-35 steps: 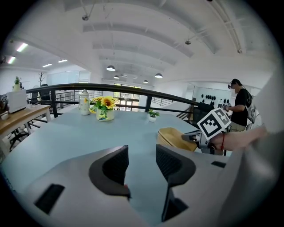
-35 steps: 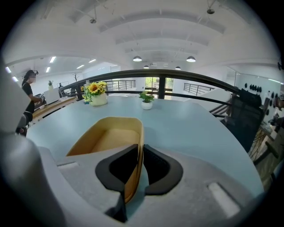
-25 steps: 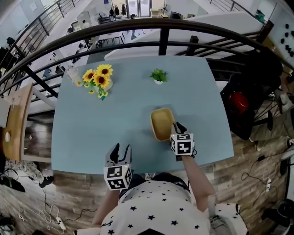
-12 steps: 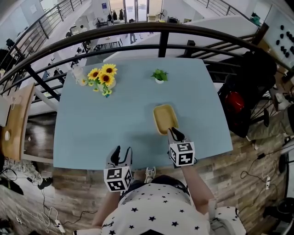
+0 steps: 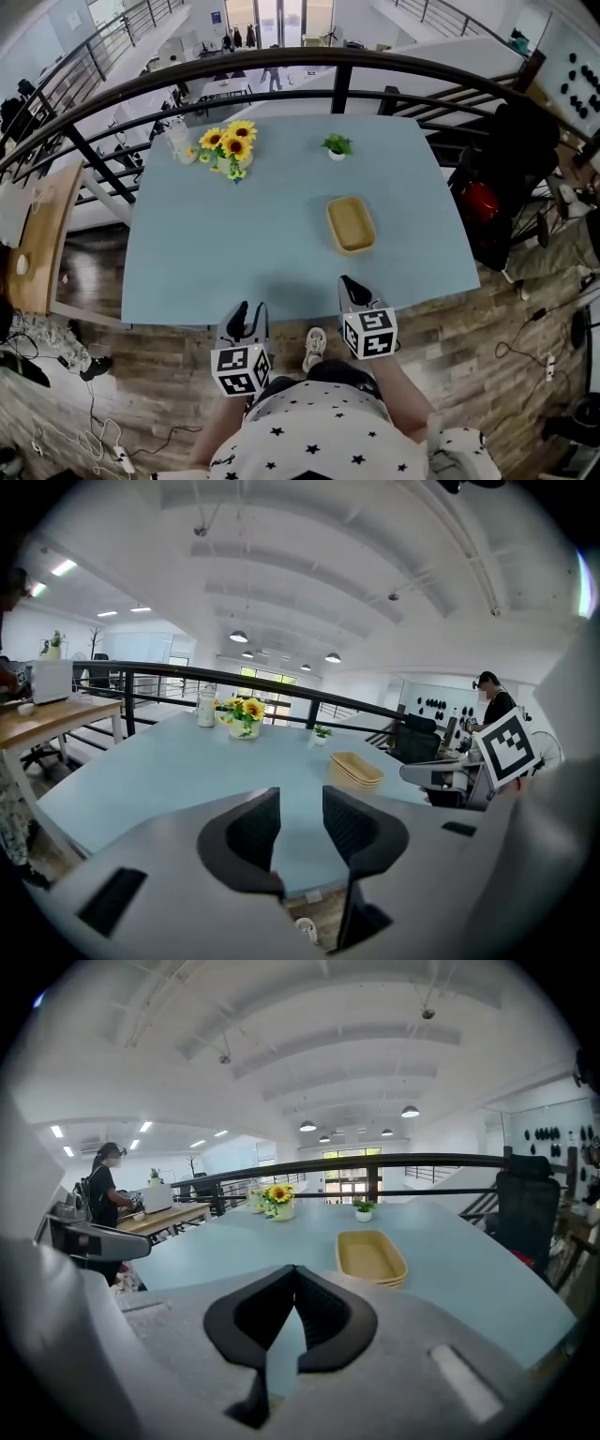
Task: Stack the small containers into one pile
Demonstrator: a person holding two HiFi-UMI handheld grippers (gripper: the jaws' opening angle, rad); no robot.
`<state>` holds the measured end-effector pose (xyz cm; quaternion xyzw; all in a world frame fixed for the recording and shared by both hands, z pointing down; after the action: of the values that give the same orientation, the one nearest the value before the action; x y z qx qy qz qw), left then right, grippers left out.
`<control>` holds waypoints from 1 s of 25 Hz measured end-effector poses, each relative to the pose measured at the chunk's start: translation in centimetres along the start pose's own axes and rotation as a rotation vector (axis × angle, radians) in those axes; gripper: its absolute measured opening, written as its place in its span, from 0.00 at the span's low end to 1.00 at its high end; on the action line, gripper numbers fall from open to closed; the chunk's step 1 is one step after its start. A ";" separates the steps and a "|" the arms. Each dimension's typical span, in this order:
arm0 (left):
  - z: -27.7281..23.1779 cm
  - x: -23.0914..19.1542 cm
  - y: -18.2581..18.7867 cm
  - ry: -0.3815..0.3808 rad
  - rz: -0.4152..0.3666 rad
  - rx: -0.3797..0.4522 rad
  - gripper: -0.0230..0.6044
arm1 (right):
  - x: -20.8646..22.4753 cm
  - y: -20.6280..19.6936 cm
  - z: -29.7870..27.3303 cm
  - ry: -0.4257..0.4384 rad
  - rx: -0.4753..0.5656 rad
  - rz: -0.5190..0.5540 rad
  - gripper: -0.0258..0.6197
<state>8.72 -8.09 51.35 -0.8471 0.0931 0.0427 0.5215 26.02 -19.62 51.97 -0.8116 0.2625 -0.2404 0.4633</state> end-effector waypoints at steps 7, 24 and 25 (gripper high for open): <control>5.7 -1.3 -2.5 0.030 0.015 0.019 0.18 | -5.9 -2.2 4.0 0.068 0.022 0.013 0.05; 15.3 -1.1 -6.8 0.017 0.002 0.048 0.05 | -15.5 -6.3 11.9 0.188 0.066 0.079 0.05; 15.5 -1.1 -6.9 0.016 0.002 0.049 0.05 | -15.8 -6.5 12.2 0.194 0.065 0.084 0.05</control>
<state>9.44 8.88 50.53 -0.8341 0.0995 0.0341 0.5414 23.29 1.04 49.78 -0.7573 0.3318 -0.3068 0.4715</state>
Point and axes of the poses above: the fingertips, and each gripper's own axes: z backward along the fingers, x to its right, y out of its top, the point moved 1 cm from there along z, backward along the fingers, and after that the axes turned 3 degrees about -z, right-handed, at the moved point
